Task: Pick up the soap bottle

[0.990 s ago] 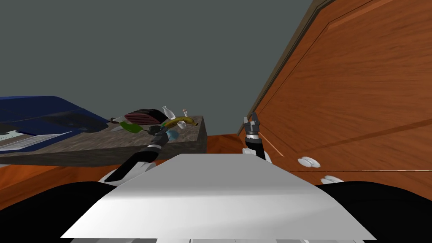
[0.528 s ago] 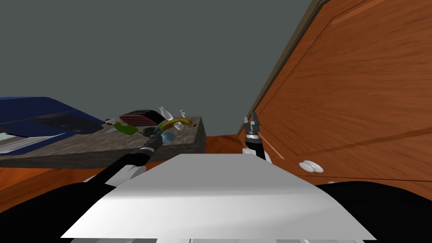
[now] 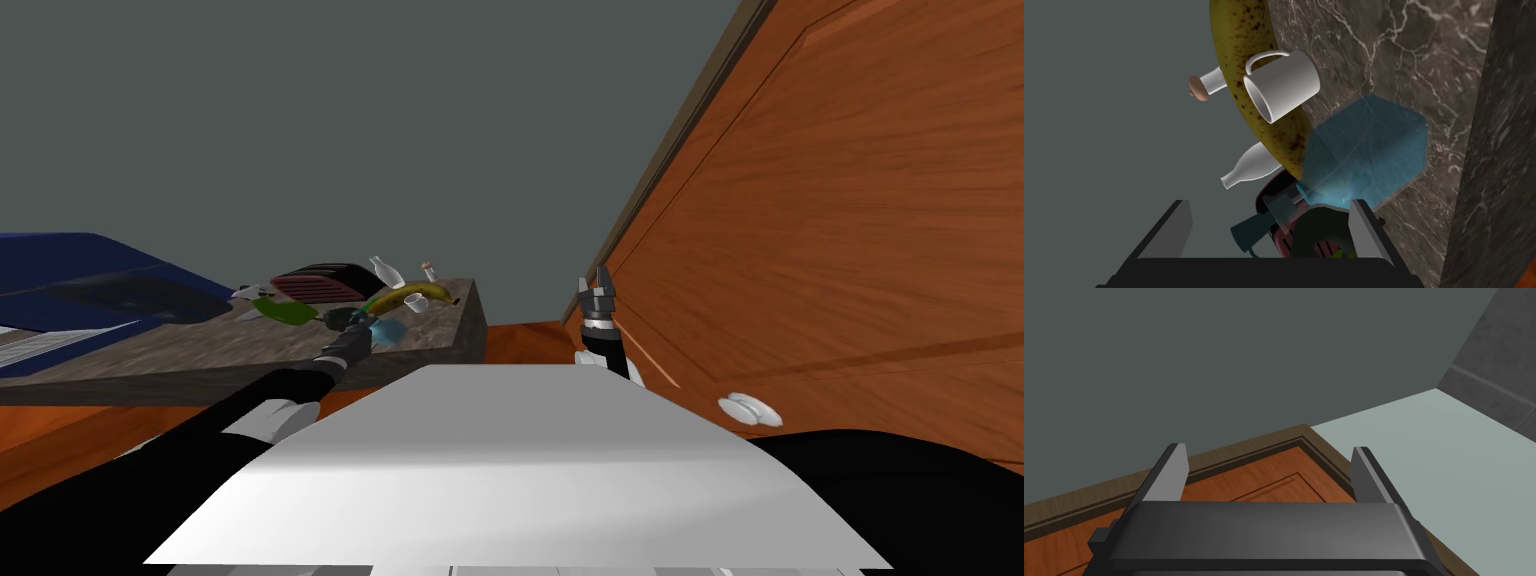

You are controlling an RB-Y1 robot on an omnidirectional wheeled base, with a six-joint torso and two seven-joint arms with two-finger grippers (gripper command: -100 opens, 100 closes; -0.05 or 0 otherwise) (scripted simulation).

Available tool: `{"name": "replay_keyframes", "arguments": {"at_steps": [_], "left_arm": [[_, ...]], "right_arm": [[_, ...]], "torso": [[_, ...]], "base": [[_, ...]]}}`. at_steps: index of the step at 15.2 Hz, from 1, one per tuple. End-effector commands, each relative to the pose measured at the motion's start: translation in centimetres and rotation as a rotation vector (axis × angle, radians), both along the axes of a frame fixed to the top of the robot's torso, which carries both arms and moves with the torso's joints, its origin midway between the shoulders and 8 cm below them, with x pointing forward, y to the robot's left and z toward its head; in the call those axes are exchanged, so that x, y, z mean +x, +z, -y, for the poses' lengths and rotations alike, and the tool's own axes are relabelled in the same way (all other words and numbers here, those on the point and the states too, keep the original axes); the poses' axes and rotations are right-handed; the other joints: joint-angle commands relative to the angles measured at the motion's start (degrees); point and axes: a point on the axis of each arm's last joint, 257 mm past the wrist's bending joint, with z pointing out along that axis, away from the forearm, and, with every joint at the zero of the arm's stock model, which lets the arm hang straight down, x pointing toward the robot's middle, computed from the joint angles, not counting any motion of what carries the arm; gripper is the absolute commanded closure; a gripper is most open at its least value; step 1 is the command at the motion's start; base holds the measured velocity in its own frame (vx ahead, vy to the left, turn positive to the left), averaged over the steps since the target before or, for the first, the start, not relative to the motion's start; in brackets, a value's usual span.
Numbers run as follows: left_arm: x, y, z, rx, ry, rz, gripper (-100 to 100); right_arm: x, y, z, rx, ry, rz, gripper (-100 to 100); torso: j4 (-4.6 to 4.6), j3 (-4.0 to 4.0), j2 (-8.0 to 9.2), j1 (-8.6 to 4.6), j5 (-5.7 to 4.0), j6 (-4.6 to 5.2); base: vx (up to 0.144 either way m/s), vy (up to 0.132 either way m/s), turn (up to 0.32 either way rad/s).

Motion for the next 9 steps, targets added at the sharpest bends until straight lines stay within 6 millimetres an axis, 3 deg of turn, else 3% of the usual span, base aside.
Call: {"name": "replay_keyframes", "arguments": {"at_steps": [1, 3, 9], "left_arm": [[-1.3, -0.1, -1.2, 0.003, 0.024, -0.052, -100], [-1.6, -0.5, -1.3, -0.002, 0.032, -0.070, -100], [-5.4, -0.8, -3.7, -0.002, 0.096, -0.210, -100]], "right_arm": [[0.0, 0.0, 0.0, 0.000, 0.000, 0.000, 0], [0.0, 0.0, 0.0, 0.000, 0.000, 0.000, 0], [0.0, 0.0, 0.0, 0.000, 0.000, 0.000, 0]], "torso": [[0.00, 0.00, 0.00, 0.00, 0.00, 0.00], [0.00, -0.01, -0.02, 0.00, 0.00, 0.00], [-0.03, -0.07, -0.12, 0.07, 0.02, 0.01]], "base": [[0.079, -0.034, 0.004], [0.077, -0.031, 0.006], [0.107, -0.026, 0.007]]}}
